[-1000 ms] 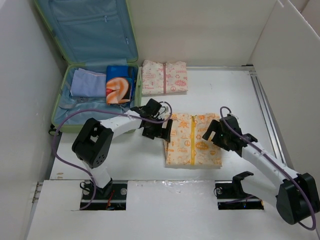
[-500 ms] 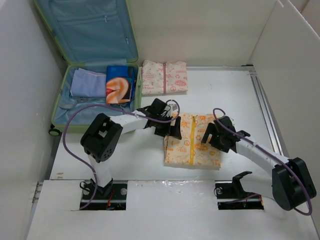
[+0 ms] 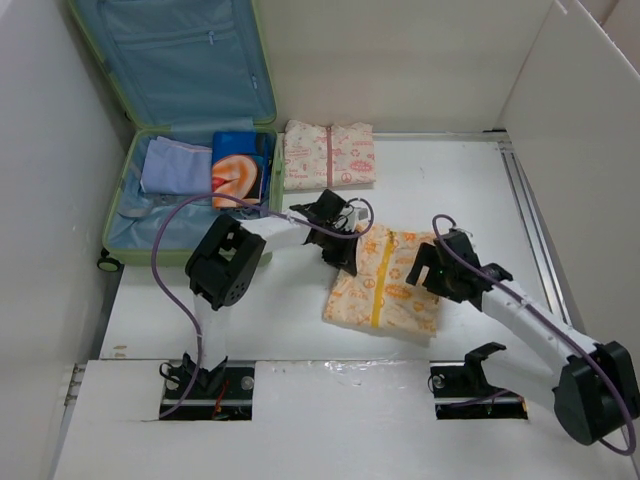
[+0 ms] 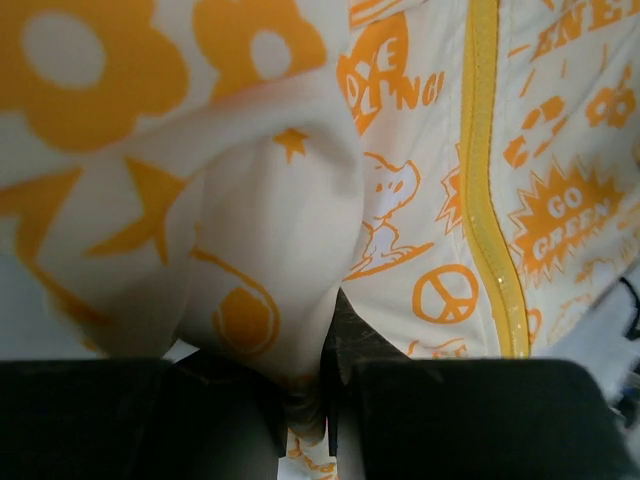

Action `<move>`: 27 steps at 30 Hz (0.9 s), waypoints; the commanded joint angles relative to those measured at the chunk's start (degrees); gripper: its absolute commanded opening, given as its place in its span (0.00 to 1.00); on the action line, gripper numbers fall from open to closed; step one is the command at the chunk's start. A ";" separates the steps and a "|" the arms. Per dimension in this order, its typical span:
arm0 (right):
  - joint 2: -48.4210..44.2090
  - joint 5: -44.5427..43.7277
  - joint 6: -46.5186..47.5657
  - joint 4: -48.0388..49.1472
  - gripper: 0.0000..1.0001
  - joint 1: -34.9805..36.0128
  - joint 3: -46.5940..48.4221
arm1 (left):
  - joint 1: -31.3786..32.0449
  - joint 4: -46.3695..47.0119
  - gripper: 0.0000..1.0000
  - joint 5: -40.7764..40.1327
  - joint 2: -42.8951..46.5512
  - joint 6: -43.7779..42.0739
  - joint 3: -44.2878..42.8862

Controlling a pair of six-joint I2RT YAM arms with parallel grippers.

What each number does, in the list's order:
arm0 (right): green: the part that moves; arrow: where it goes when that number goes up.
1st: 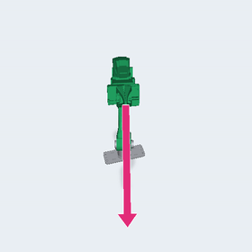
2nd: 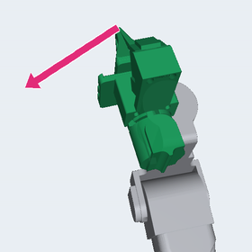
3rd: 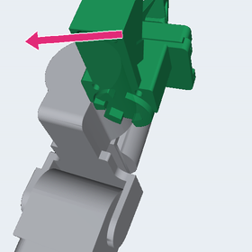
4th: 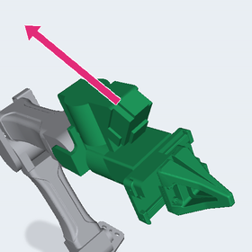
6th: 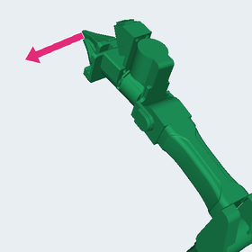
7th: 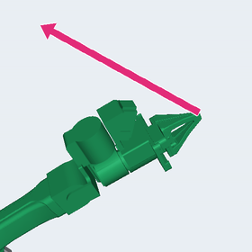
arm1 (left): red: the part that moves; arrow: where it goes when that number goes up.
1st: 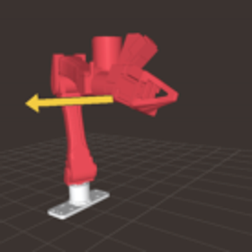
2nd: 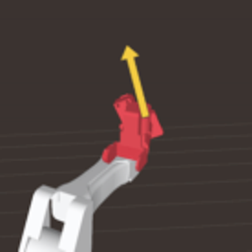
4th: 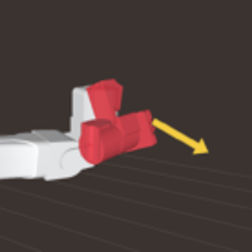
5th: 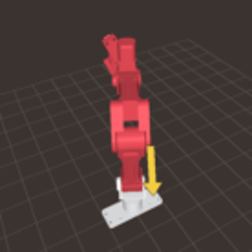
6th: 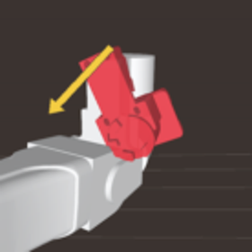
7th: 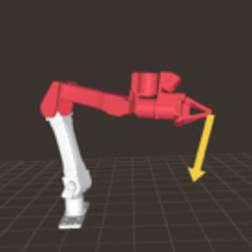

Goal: Pack the luggage

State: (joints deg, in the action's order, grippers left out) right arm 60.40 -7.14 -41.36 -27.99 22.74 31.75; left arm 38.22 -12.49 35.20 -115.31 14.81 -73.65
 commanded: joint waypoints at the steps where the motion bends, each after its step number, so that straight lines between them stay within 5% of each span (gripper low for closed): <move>1: -5.80 -4.81 6.54 -6.18 0.96 0.64 8.22 | 0.46 -14.65 0.00 -18.82 3.40 -11.63 -7.02; 7: -11.97 -8.50 11.04 -9.36 0.96 0.64 14.56 | 0.46 -28.43 0.00 -39.13 5.27 -21.39 -19.93; 17: -8.99 -11.67 17.90 -9.19 0.96 0.64 24.15 | -4.99 -36.02 0.00 -65.24 9.57 -30.97 -33.48; 22: -4.78 -11.67 20.79 -5.51 0.97 0.64 26.52 | -11.65 -42.06 0.00 -68.86 10.98 -33.43 -42.26; 27: -0.03 -10.53 23.69 -2.08 0.97 -0.59 29.24 | -21.76 -41.04 0.00 -66.07 12.91 -35.81 -40.45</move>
State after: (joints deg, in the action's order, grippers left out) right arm 58.72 -17.47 -21.04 -35.27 22.83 57.19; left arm 23.64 -51.64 -24.84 -107.92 -16.86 -112.75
